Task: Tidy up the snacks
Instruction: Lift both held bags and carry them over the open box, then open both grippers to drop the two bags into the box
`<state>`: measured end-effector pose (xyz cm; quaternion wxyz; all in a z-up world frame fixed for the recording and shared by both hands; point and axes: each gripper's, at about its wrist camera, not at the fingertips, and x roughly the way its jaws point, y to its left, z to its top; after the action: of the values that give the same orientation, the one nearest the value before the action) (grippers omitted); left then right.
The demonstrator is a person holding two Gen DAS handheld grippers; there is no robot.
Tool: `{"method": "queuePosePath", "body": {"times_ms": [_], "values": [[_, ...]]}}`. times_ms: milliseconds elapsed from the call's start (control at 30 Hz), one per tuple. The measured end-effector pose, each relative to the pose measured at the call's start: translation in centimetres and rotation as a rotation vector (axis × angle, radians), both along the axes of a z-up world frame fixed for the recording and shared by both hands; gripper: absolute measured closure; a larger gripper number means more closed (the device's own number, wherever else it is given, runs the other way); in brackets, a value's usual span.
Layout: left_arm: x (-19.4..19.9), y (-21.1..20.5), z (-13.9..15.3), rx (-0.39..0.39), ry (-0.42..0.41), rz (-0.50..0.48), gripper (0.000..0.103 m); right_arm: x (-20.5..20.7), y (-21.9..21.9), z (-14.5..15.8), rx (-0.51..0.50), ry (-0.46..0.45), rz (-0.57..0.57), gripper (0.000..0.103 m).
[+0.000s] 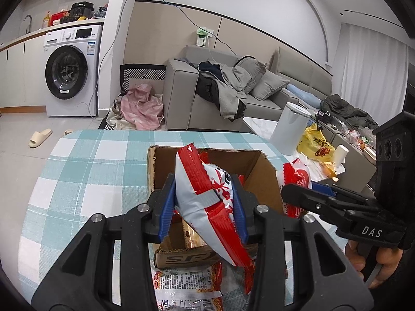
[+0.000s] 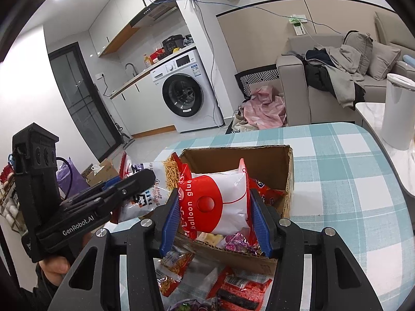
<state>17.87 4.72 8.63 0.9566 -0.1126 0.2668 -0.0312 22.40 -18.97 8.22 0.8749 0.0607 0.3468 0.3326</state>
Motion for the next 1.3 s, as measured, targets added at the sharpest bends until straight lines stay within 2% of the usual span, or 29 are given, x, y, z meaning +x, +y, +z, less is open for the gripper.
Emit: {"method": "queuePosePath", "body": {"times_ms": [533,967,1033,1100,1133,1167,1200,1233,1300], "values": [[1.9,-0.9,-2.7,0.09,0.019,0.004,0.067,3.0,0.4,-2.6,0.013,0.108,-0.006,0.051],[2.6,-1.4,-4.0,0.101,0.05,0.012,0.066,3.3,0.1,-3.0,0.0,0.126,-0.03,0.051],[2.5,-1.4,-4.1,0.103,0.057,0.006,0.066,3.0,0.2,-2.8,-0.008,0.109,-0.029,0.048],[2.3,-1.5,-4.0,0.114,0.063,0.003,0.063,2.5,0.1,-2.6,-0.015,0.093,-0.028,0.045],[2.1,-1.6,-3.9,0.122,0.067,0.0,0.055,2.3,0.1,-2.5,-0.017,0.089,-0.026,0.042],[1.9,-1.7,-3.7,0.13,0.069,0.0,0.042,2.1,0.0,-2.3,-0.02,0.079,-0.029,0.04],[1.6,-1.7,-3.6,0.139,0.07,0.005,0.035,1.8,-0.2,-2.2,-0.023,0.07,-0.032,0.037],[1.3,-1.7,-3.5,0.146,0.065,0.01,0.023,1.6,-0.3,-2.1,-0.024,0.063,-0.034,0.034],[0.6,-1.6,-3.2,0.153,0.054,0.012,0.02,1.2,-0.8,-1.9,-0.018,0.056,-0.039,0.029]]}}
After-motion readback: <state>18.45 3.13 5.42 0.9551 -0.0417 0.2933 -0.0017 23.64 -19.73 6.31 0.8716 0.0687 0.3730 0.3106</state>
